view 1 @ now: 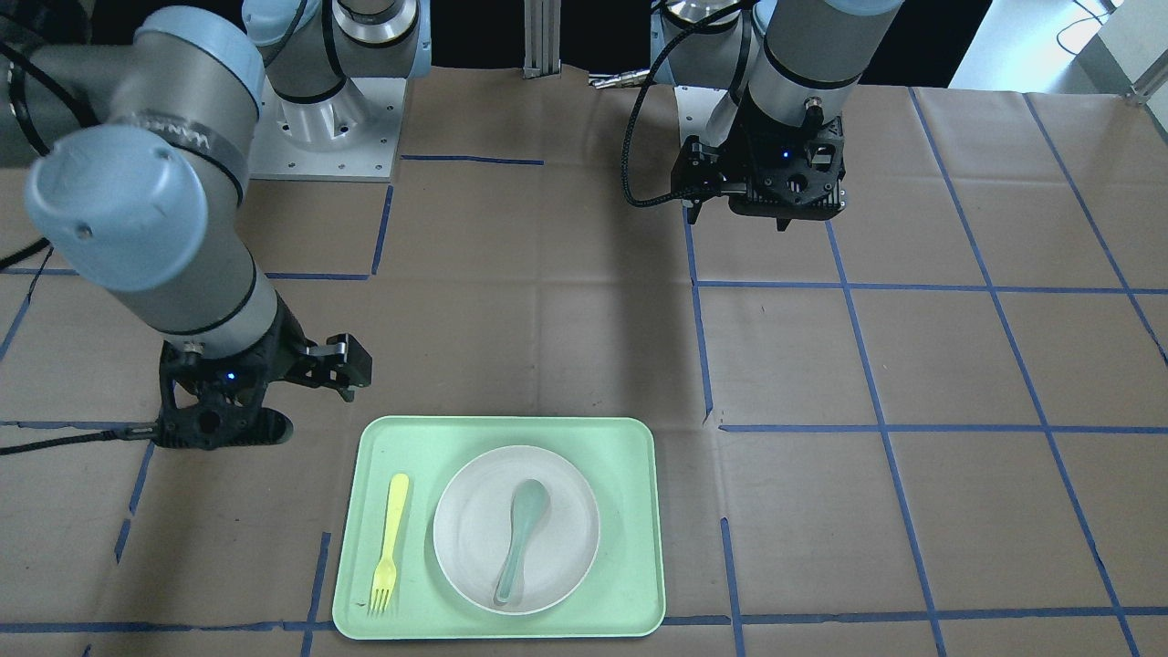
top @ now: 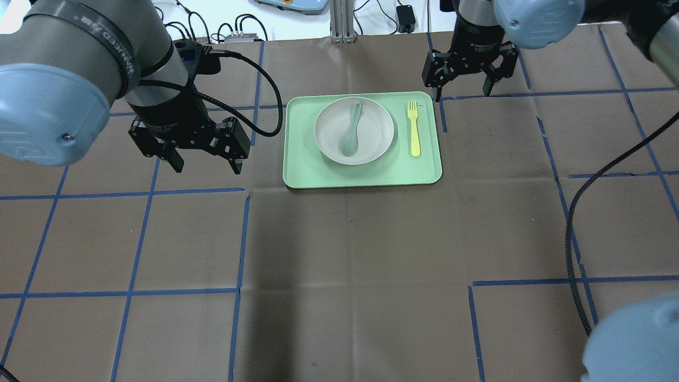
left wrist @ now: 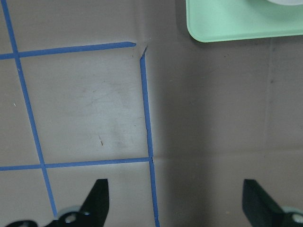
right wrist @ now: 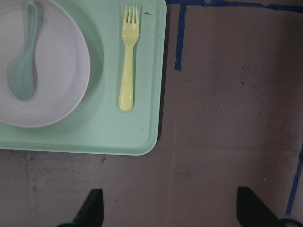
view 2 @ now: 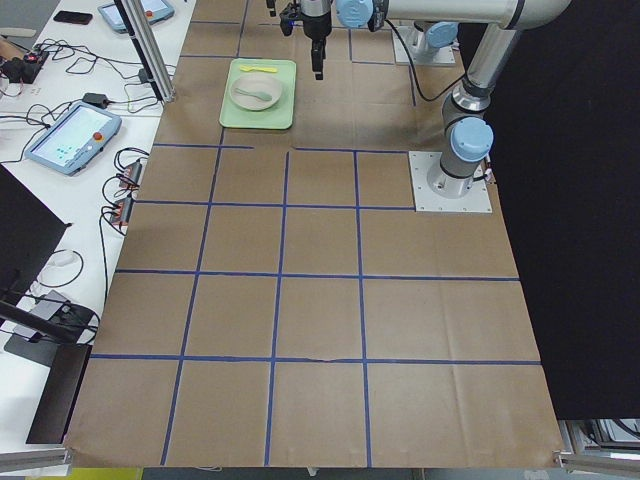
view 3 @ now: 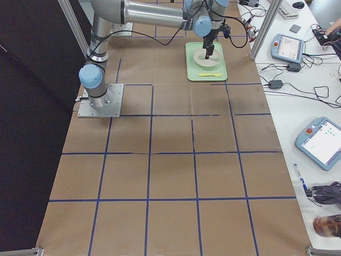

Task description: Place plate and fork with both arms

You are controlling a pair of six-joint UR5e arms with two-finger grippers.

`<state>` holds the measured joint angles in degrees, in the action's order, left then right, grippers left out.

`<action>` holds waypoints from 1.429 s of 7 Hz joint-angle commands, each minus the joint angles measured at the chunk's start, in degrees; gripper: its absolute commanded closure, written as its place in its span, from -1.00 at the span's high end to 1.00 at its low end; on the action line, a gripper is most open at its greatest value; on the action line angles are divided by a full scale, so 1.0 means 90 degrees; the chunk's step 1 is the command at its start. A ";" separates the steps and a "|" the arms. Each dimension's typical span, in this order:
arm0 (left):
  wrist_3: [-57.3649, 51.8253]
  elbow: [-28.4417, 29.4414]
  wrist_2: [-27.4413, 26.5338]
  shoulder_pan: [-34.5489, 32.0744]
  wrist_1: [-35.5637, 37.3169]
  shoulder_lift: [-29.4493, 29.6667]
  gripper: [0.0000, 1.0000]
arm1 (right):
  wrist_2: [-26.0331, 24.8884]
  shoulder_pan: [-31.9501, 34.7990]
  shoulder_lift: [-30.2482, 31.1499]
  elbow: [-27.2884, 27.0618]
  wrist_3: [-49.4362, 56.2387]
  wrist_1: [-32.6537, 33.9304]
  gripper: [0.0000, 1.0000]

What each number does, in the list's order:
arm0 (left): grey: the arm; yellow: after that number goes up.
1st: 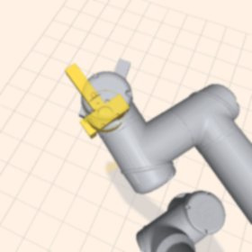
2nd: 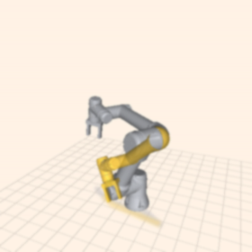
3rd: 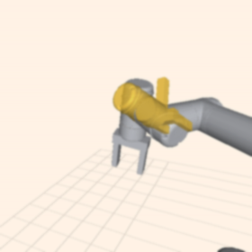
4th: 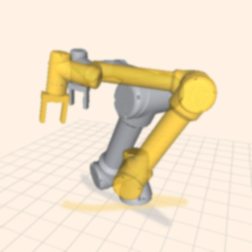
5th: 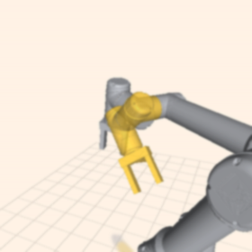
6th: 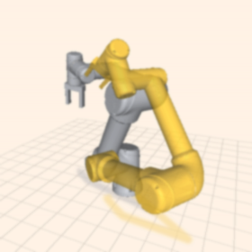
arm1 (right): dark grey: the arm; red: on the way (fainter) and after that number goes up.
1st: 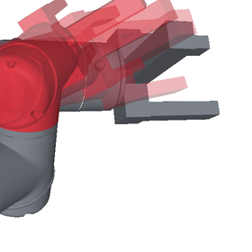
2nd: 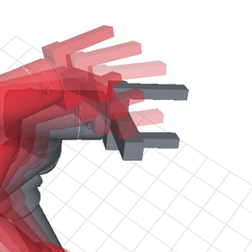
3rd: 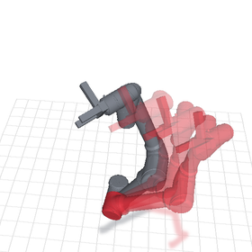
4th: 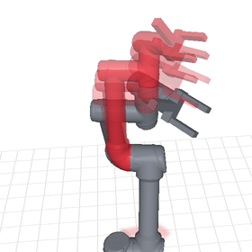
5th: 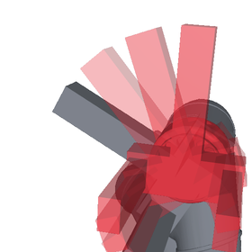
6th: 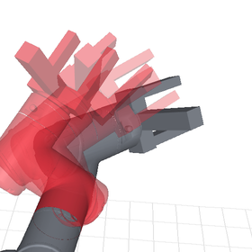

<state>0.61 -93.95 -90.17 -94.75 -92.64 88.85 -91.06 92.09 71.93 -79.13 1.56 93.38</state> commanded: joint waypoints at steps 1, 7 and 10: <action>0.0000 0.0000 0.0000 -0.0009 0.0000 0.0000 0.99 | 0.0000 -0.0105 0.1016 -0.0909 0.0071 -0.0063 1.00; 0.0000 0.0000 0.0000 0.0000 -0.0010 0.0000 0.99 | 0.0078 -0.0193 0.2476 -0.1823 -0.0017 -0.0218 1.00; -0.0010 0.0000 0.0000 0.0000 -0.0010 0.0000 0.99 | 0.0078 -0.0203 0.2457 -0.1793 -0.0007 -0.0209 1.00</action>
<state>0.59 -93.96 -90.18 -94.75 -92.72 88.86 -90.35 90.27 94.06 -95.34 1.49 91.52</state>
